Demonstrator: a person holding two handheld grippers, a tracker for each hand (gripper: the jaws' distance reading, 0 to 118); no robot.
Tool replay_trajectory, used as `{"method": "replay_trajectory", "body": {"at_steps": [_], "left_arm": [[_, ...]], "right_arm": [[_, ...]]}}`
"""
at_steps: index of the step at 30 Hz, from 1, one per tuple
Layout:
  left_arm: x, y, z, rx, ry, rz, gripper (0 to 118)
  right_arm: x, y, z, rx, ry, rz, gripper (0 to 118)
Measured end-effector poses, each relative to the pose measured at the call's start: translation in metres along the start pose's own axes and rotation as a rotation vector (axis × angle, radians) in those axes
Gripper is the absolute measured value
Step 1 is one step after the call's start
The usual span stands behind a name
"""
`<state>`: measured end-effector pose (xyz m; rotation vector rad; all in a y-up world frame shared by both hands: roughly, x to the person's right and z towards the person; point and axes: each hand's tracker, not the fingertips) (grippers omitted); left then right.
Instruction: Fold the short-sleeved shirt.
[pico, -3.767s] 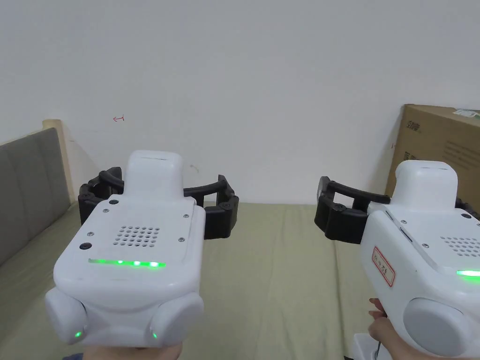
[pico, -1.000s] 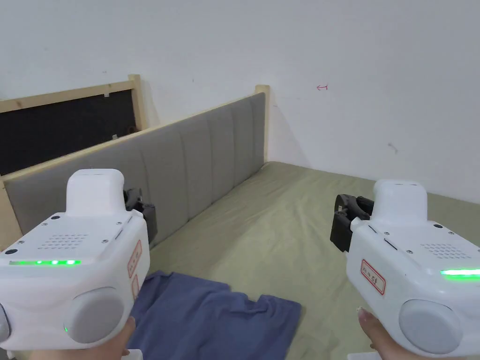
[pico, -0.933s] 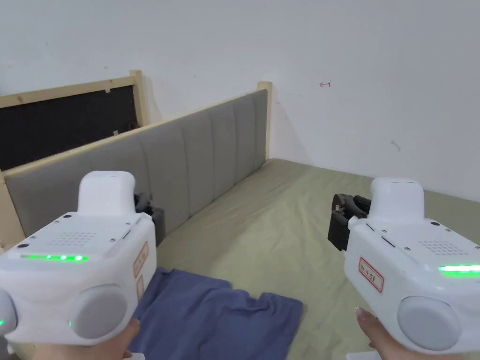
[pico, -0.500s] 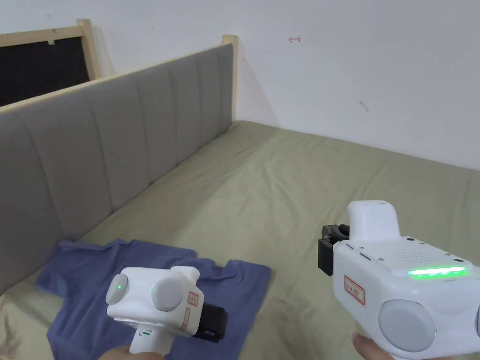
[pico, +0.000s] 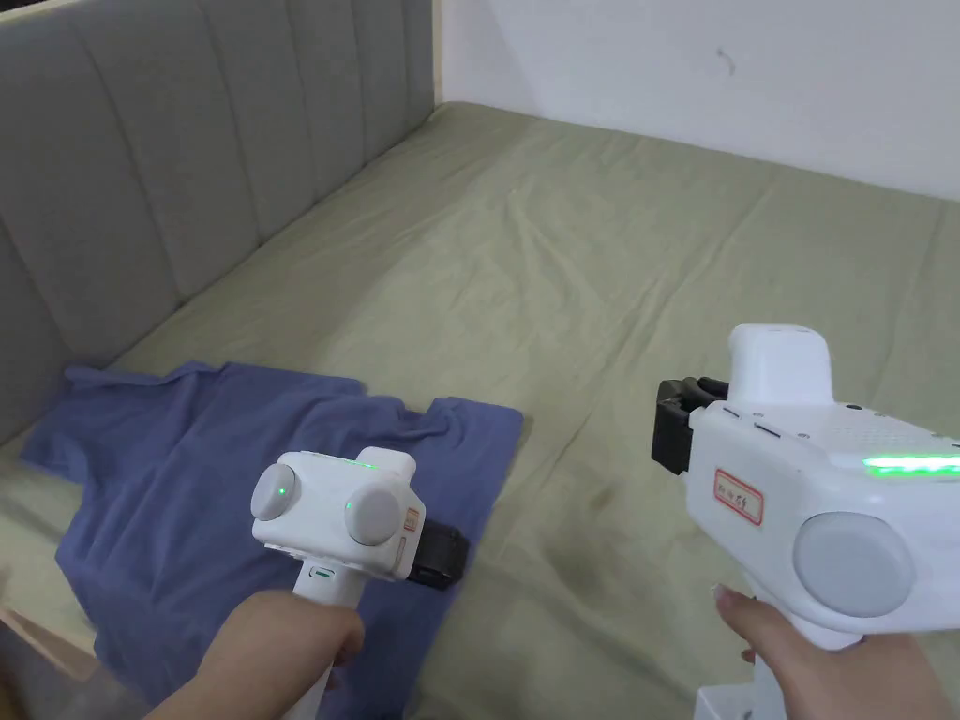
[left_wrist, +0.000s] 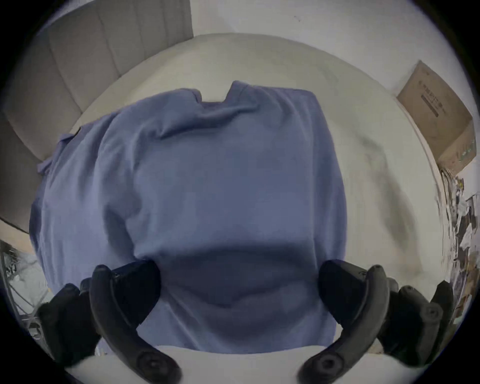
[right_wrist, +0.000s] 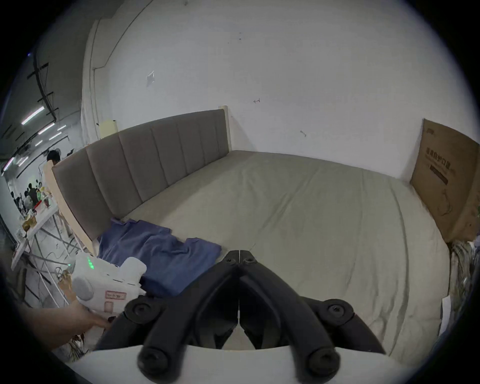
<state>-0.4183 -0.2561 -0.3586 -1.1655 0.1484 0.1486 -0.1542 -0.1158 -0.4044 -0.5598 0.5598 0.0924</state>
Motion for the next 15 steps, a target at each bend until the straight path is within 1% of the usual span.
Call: {"method": "replay_trajectory", "body": {"at_steps": [1,2,3,4,5,6,7,8,9,12,13,15], "left_arm": [[0.000,-0.003,0.013,0.020,0.003,-0.006,109],[-0.003,-0.007,0.030,0.091,0.012,-0.010,95],[-0.015,-0.001,0.026,0.151,0.020,-0.008,60],[-0.021,-0.004,0.037,0.191,0.054,-0.002,10],[-0.029,-0.010,0.045,0.243,0.092,0.002,2],[-0.037,-0.016,0.058,0.277,0.036,0.031,2],[-0.054,-0.013,0.064,0.291,0.017,0.049,2],[-0.059,-0.014,0.075,0.325,0.044,0.049,2],[-0.064,-0.014,0.090,0.363,0.120,0.027,2],[-0.067,-0.006,0.152,0.519,0.169,0.034,2],[-0.065,0.001,0.171,0.573,0.183,0.045,2],[-0.055,0.019,0.209,0.669,0.139,0.030,2]], "right_arm": [[0.002,0.000,-0.001,-0.006,0.002,-0.002,0],[0.003,0.001,0.000,-0.010,0.006,0.000,0],[0.005,0.001,0.001,-0.009,0.007,0.000,0],[0.008,0.001,0.004,0.000,0.006,-0.001,0],[0.011,0.000,0.007,0.020,0.001,-0.005,0],[0.013,0.000,0.011,0.041,-0.003,-0.014,0],[0.016,0.000,0.014,0.052,-0.007,-0.023,0],[0.020,0.000,0.017,0.057,-0.008,-0.034,0],[0.024,0.000,0.019,0.060,-0.008,-0.045,0],[0.037,0.003,0.029,0.068,-0.003,-0.069,0],[0.041,0.003,0.035,0.078,-0.010,-0.073,0],[0.051,0.004,0.049,0.106,-0.031,-0.083,0]]}}
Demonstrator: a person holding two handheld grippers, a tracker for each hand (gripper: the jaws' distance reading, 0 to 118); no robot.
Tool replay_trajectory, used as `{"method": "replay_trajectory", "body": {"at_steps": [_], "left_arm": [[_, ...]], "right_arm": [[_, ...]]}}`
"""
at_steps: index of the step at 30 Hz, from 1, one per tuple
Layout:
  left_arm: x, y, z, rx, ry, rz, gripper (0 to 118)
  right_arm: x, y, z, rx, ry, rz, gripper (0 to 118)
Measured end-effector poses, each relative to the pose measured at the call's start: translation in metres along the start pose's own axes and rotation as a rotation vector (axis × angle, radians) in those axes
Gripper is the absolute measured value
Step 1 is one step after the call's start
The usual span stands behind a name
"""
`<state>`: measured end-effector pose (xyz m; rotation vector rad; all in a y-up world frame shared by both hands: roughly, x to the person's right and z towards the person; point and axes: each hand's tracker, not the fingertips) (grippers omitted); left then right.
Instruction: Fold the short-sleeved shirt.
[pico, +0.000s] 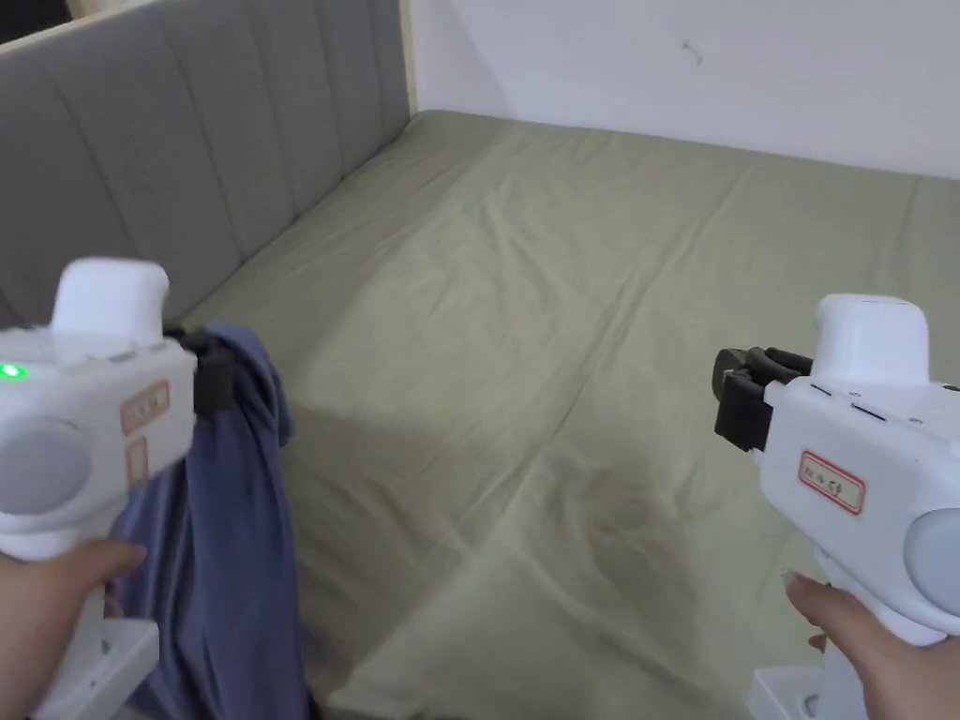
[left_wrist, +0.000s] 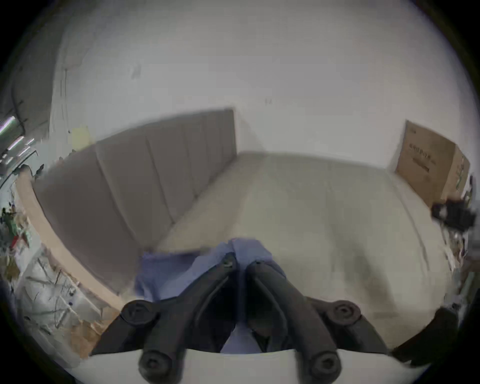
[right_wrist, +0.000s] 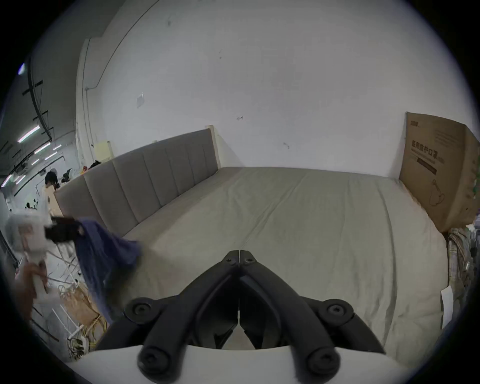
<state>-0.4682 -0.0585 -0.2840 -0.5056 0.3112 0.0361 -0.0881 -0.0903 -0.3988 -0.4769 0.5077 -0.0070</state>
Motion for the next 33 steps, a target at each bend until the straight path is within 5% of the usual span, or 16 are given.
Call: {"method": "replay_trajectory", "body": {"at_steps": [7,12,19,24,25,26,28,29,33], "left_arm": [[0.131,0.108,0.033,0.237,-0.340,-0.086,2],[0.256,0.133,0.027,0.217,-0.667,-0.115,2],[0.413,0.073,-0.029,-0.278,-0.966,-0.142,2],[0.476,-0.024,-0.098,-0.763,-0.875,-0.187,5],[0.479,-0.042,-0.109,-0.835,-0.864,-0.179,9],[0.481,-0.058,-0.118,-0.912,-0.854,-0.180,33],[0.479,-0.083,-0.125,-0.956,-0.797,-0.183,103],[0.475,-0.086,-0.125,-0.938,-0.807,-0.180,112],[0.445,-0.060,-0.117,-0.793,-0.889,-0.099,110]], "right_arm": [[0.056,0.013,0.067,0.105,-0.117,-0.066,0],[0.107,0.017,0.124,0.158,-0.256,-0.082,0],[0.174,-0.015,0.157,0.097,-0.499,0.000,0],[0.213,-0.056,0.154,-0.011,-0.512,-0.130,0],[0.217,-0.062,0.151,-0.031,-0.520,-0.128,0],[0.219,-0.067,0.150,-0.045,-0.521,-0.124,0],[0.222,-0.072,0.148,-0.059,-0.514,-0.124,0],[0.222,-0.073,0.148,-0.061,-0.509,-0.126,0],[0.221,-0.069,0.147,-0.054,-0.493,-0.141,0]]}}
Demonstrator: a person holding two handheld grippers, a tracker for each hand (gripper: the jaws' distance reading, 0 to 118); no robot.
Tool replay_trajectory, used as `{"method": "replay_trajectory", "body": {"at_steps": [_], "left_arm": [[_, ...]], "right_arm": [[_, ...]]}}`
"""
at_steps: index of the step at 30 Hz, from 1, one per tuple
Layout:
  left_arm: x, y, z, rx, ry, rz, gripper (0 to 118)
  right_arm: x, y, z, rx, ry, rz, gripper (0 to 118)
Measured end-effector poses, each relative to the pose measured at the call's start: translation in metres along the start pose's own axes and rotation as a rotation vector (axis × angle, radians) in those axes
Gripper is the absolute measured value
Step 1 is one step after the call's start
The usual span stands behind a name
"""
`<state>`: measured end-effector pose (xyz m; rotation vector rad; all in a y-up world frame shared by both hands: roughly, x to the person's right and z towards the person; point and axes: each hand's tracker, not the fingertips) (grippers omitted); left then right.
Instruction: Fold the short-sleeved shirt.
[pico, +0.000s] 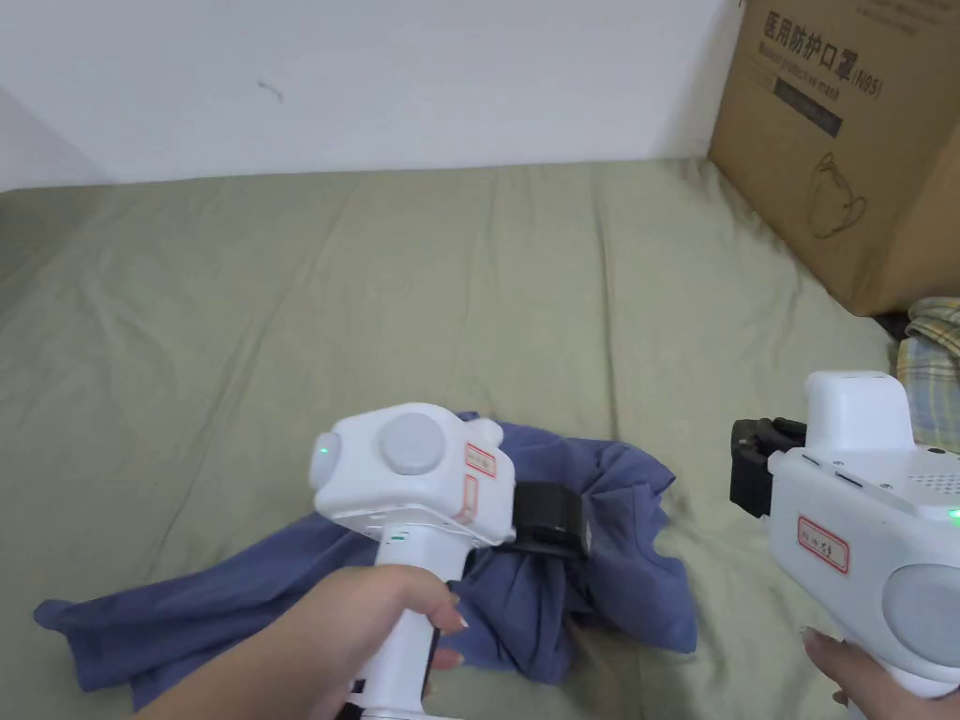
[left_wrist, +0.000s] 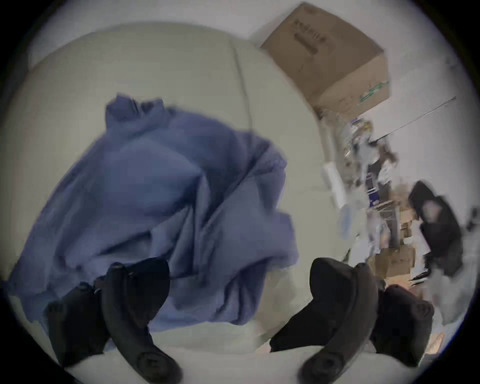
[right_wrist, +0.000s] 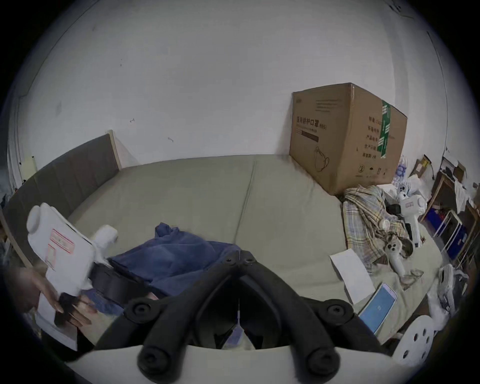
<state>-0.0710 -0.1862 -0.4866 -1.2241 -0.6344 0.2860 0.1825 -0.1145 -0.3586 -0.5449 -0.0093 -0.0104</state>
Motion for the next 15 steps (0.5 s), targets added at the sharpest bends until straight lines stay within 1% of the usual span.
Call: {"method": "replay_trajectory", "body": {"at_steps": [2,3,4,5,6,7,8,9,11,13,15], "left_arm": [[-0.007,0.002,0.044,0.144,-0.110,0.011,110],[-0.011,0.001,0.067,0.219,-0.119,0.017,110],[-0.015,-0.003,0.092,0.301,-0.097,0.016,109],[-0.020,-0.010,0.119,0.380,-0.068,0.022,101],[-0.030,-0.016,0.144,0.445,-0.035,0.028,86],[-0.039,-0.023,0.165,0.478,-0.014,0.024,57],[-0.049,-0.031,0.186,0.520,0.031,0.017,9],[-0.058,-0.036,0.201,0.546,0.104,0.007,1],[-0.079,-0.052,0.230,0.606,0.303,-0.006,0],[-0.105,-0.060,0.246,0.570,0.396,0.005,0],[-0.139,-0.067,0.246,0.444,0.490,0.115,0]], "right_arm": [[-0.003,0.006,0.003,0.014,0.014,-0.013,0],[-0.005,0.009,0.004,0.024,0.023,-0.021,0],[-0.007,0.011,0.006,0.030,0.032,-0.028,0],[-0.009,0.013,0.007,0.036,0.041,-0.033,0],[-0.011,0.015,0.008,0.042,0.047,-0.037,0],[-0.014,0.017,0.009,0.047,0.053,-0.039,0],[-0.016,0.019,0.010,0.051,0.060,-0.041,0],[-0.019,0.020,0.010,0.054,0.066,-0.040,0],[-0.025,0.022,0.010,0.057,0.079,-0.033,0],[-0.031,0.023,0.009,0.056,0.088,-0.020,0],[-0.036,0.023,0.006,0.048,0.095,-0.002,0]]}}
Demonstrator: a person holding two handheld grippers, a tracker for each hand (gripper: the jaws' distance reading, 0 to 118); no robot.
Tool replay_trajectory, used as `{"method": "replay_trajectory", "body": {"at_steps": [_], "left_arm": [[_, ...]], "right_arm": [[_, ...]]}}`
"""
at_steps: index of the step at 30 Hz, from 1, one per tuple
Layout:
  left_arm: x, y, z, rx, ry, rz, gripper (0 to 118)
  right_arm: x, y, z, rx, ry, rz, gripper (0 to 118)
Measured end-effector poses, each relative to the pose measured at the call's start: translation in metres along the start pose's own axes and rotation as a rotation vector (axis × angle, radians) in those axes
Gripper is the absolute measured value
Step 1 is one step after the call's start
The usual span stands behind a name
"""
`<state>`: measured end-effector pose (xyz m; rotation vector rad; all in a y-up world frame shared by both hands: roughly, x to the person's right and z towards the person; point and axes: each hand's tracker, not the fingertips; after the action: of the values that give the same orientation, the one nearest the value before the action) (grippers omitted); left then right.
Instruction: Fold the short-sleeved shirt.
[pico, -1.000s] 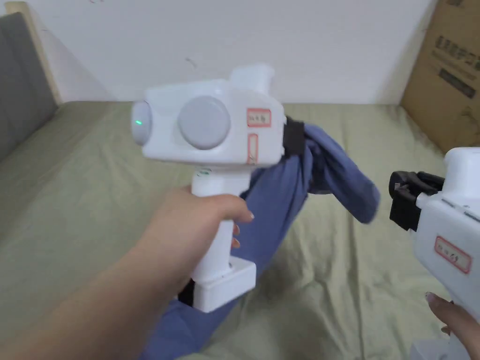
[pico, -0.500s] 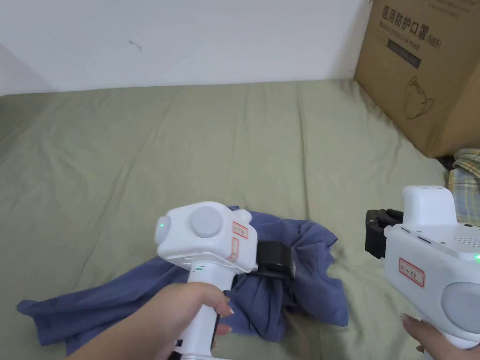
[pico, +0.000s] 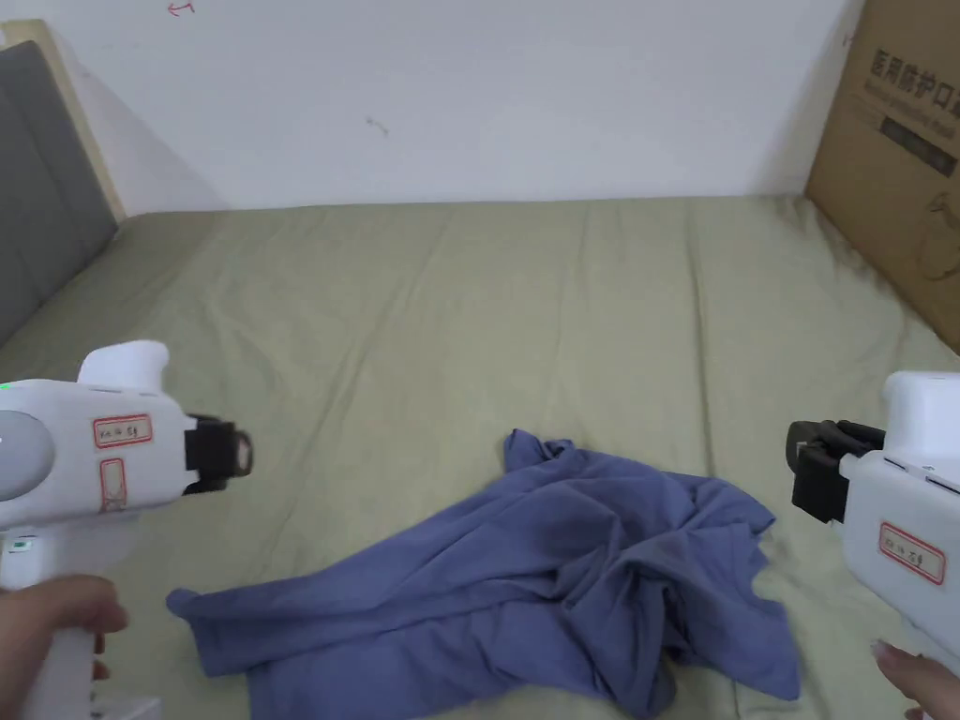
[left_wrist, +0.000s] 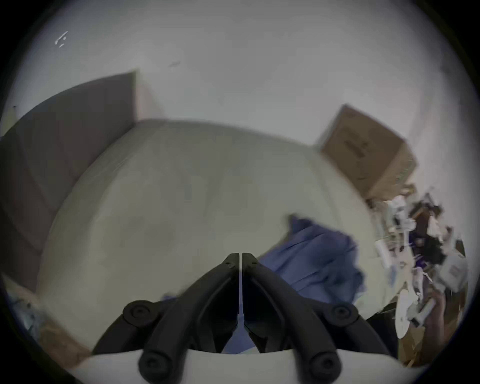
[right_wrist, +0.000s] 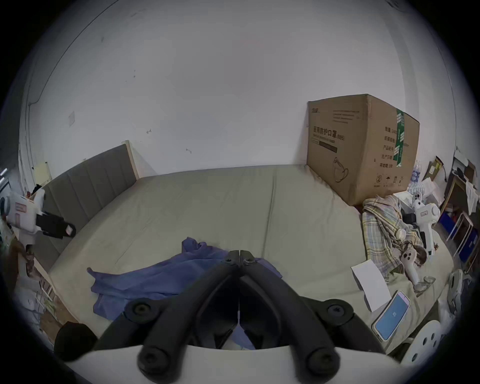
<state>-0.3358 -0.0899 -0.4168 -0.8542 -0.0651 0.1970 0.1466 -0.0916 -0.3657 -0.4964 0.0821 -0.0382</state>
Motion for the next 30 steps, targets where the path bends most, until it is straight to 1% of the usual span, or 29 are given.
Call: {"method": "replay_trajectory", "body": {"at_steps": [2,3,4,5,6,7,8,10,12,13,14,15,17,18,19,21,22,23,24,25,26,27,29,30], "left_arm": [[-0.029,-0.009,-0.025,-0.174,0.074,0.049,0],[-0.040,-0.014,-0.037,-0.198,0.069,0.079,0],[-0.049,-0.022,-0.048,-0.247,0.067,0.104,8],[-0.055,-0.030,-0.057,-0.235,0.083,0.143,48],[-0.060,-0.036,-0.068,-0.252,0.094,0.163,92],[-0.064,-0.042,-0.078,-0.283,0.070,0.201,113],[-0.064,-0.045,-0.084,-0.269,0.033,0.219,113],[-0.057,-0.052,-0.101,-0.283,0.004,0.264,113],[-0.048,-0.060,-0.117,-0.336,0.031,0.186,112],[-0.045,-0.062,-0.123,-0.354,0.030,0.176,100],[-0.047,-0.065,-0.120,-0.424,0.055,0.142,35],[-0.041,-0.065,-0.123,-0.392,-0.047,0.170,7],[-0.025,-0.060,-0.117,-0.283,-0.026,0.159,6],[-0.025,-0.057,-0.110,-0.262,0.008,0.114,6],[-0.020,-0.053,-0.104,-0.216,-0.032,0.048,6],[-0.013,-0.048,-0.089,-0.172,-0.036,-0.005,6],[-0.016,-0.043,-0.084,-0.154,-0.041,-0.016,6],[-0.015,-0.040,-0.078,-0.143,-0.055,-0.016,6],[-0.015,-0.037,-0.072,-0.122,-0.052,-0.022,6],[-0.014,-0.033,-0.067,-0.123,-0.055,-0.023,6],[-0.017,-0.030,-0.066,-0.121,-0.058,-0.027,6],[-0.017,-0.028,-0.064,-0.119,-0.059,-0.037,6],[-0.013,-0.027,-0.061,-0.129,-0.067,-0.053,6],[-0.013,-0.026,-0.063,-0.133,-0.066,-0.064,6]], "right_arm": [[-0.004,0.000,-0.003,-0.013,0.007,0.011,0],[-0.006,-0.001,-0.004,-0.016,0.010,0.013,0],[-0.008,-0.001,-0.005,-0.021,0.013,0.014,0],[-0.009,-0.002,-0.006,-0.027,0.016,0.015,0],[-0.009,-0.002,-0.007,-0.033,0.019,0.015,0],[-0.010,-0.003,-0.009,-0.040,0.020,0.015,0],[-0.010,-0.004,-0.011,-0.048,0.019,0.014,0],[-0.009,-0.006,-0.015,-0.064,0.013,0.010,0],[-0.007,-0.009,-0.021,-0.081,0.004,0.005,0],[-0.005,-0.011,-0.025,-0.090,0.001,0.000,0],[-0.003,-0.012,-0.031,-0.097,0.002,-0.005,0],[0.000,-0.012,-0.038,-0.103,0.010,-0.012,0],[0.015,-0.009,-0.067,-0.155,0.172,-0.036,0],[0.022,-0.006,-0.081,-0.197,0.217,-0.031,0],[0.027,-0.003,-0.097,-0.239,0.200,-0.017,0],[0.035,0.003,-0.127,-0.294,0.134,0.030,0],[0.041,0.005,-0.143,-0.302,0.111,0.019,7],[0.045,0.007,-0.158,-0.296,0.059,-0.001,62],[0.051,0.007,-0.171,-0.290,0.024,-0.020,101],[0.057,0.007,-0.189,-0.363,0.007,-0.044,109],[0.064,0.006,-0.206,-0.448,0.019,-0.088,108],[0.071,0.003,-0.216,-0.483,0.045,-0.142,108],[0.078,-0.004,-0.240,-0.609,0.019,-0.183,108],[0.080,-0.009,-0.247,-0.636,-0.004,-0.190,108]]}}
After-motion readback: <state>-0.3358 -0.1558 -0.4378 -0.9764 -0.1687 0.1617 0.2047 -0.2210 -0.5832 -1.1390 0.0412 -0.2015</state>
